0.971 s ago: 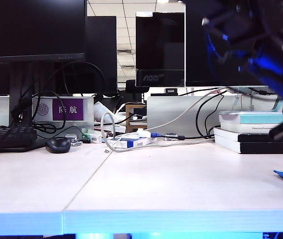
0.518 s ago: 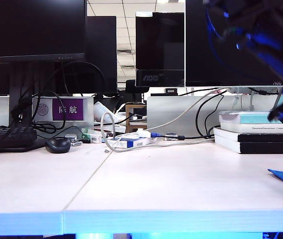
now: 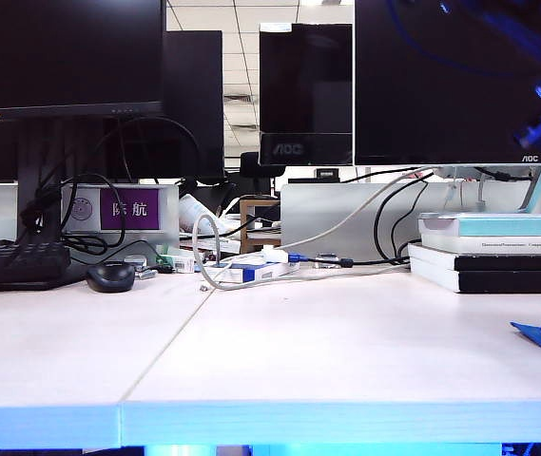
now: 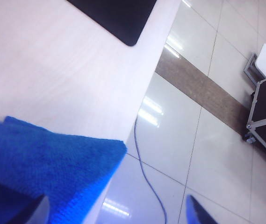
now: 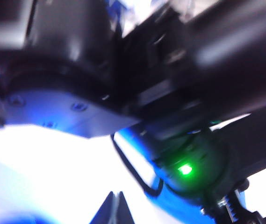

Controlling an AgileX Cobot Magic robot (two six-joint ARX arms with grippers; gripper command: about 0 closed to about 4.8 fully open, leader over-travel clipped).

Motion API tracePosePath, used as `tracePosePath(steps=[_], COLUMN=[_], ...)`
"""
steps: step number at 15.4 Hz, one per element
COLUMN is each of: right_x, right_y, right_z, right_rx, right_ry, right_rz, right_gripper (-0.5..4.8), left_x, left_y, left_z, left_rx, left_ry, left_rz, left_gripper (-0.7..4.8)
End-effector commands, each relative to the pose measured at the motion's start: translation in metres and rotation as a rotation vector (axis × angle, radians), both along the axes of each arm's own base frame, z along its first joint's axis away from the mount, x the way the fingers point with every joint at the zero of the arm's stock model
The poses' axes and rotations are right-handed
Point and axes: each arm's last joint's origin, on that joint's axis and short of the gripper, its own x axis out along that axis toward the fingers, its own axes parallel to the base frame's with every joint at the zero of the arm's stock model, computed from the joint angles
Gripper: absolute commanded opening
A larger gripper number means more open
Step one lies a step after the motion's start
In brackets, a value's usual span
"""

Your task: Wipe the table from left to right using the rag.

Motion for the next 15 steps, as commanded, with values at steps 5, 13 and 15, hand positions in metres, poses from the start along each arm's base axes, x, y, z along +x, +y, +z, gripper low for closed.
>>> tracePosePath(steps=[5,13,15], right_x=[-0.011,-0.014,-0.018], right_y=[-0.020,-0.024,-0.029], right_z=[0.023,0.032,0.038], right_rx=[0.155,0.213,0.284], right_ry=[-0.231,-0.300,-0.349], right_rz=[-0.117,-0.117,-0.122], right_gripper=[-0.01,-0.01,-0.01], left_x=[0.010,0.007,0.006], left_y=[0.018,0.036,0.039], left_z=[0.038,0.081,0.089], left_rx=[-0.086,-0.188,-0.207], left_ry=[-0.049,-0.105,-0.139], left_rz=[0.025,0.029,0.044], left_gripper=[4.20,4.45,4.45])
